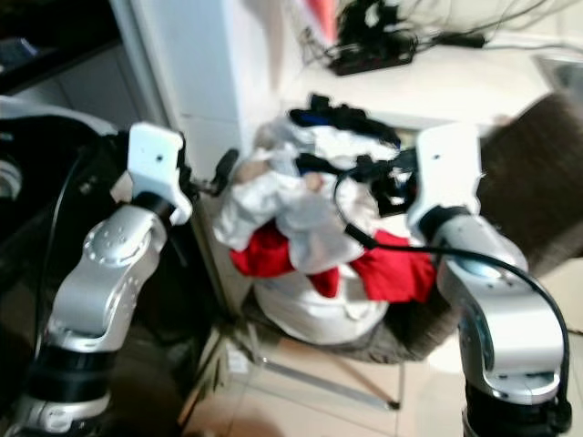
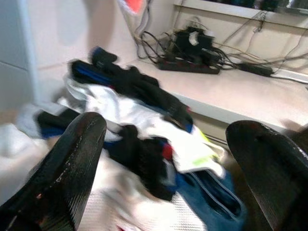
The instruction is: Clothes washing
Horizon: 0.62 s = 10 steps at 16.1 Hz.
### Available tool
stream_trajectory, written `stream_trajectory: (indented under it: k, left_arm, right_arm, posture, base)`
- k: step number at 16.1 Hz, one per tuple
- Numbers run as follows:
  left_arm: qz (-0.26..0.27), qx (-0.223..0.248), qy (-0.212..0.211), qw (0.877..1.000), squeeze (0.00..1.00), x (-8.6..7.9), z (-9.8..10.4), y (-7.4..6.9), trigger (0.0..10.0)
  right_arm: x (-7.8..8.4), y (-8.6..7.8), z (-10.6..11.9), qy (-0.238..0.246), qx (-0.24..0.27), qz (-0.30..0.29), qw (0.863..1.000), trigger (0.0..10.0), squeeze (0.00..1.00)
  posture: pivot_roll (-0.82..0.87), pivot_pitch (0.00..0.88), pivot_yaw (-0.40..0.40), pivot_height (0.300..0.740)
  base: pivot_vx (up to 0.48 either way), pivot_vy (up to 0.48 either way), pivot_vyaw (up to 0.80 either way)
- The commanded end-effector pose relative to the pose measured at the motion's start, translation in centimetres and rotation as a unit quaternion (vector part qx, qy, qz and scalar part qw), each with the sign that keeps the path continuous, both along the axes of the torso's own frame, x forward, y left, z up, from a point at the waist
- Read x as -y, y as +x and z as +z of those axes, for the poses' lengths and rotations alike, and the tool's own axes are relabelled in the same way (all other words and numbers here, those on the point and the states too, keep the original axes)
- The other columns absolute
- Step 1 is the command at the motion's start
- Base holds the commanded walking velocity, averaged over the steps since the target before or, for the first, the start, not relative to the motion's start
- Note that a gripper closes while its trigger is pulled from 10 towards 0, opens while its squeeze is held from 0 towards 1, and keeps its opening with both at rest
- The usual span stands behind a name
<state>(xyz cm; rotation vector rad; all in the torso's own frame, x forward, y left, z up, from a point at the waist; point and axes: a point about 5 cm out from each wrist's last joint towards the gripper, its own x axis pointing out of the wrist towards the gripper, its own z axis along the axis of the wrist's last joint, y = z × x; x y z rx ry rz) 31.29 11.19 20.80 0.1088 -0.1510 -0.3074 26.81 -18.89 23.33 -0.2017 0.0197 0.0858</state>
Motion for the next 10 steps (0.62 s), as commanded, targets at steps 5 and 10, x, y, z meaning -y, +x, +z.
stream_trajectory:
  k: [5, 10]
  left_arm:
    - [0.02, -0.014, -0.003, 1.0, 0.0, -1.7, -0.4, -0.3, 10.0]
    - [0.023, -0.017, 0.001, 1.0, 0.0, -1.9, -0.6, -0.6, 10.0]
  right_arm:
    - [-1.6, -0.2, -0.6, -0.003, -0.014, 0.052, 0.999, 10.0, 0.0]
    - [-2.0, 0.0, -0.5, -0.014, -0.01, 0.063, 0.998, 10.0, 0.0]
  posture:
    - [-0.02, 0.0, 0.036, 0.74]
    - [-0.01, 0.0, 0.029, 0.74]
  base:
    - [0.0, 0.0, 0.0]
    - [0.296, 0.0, 0.68]
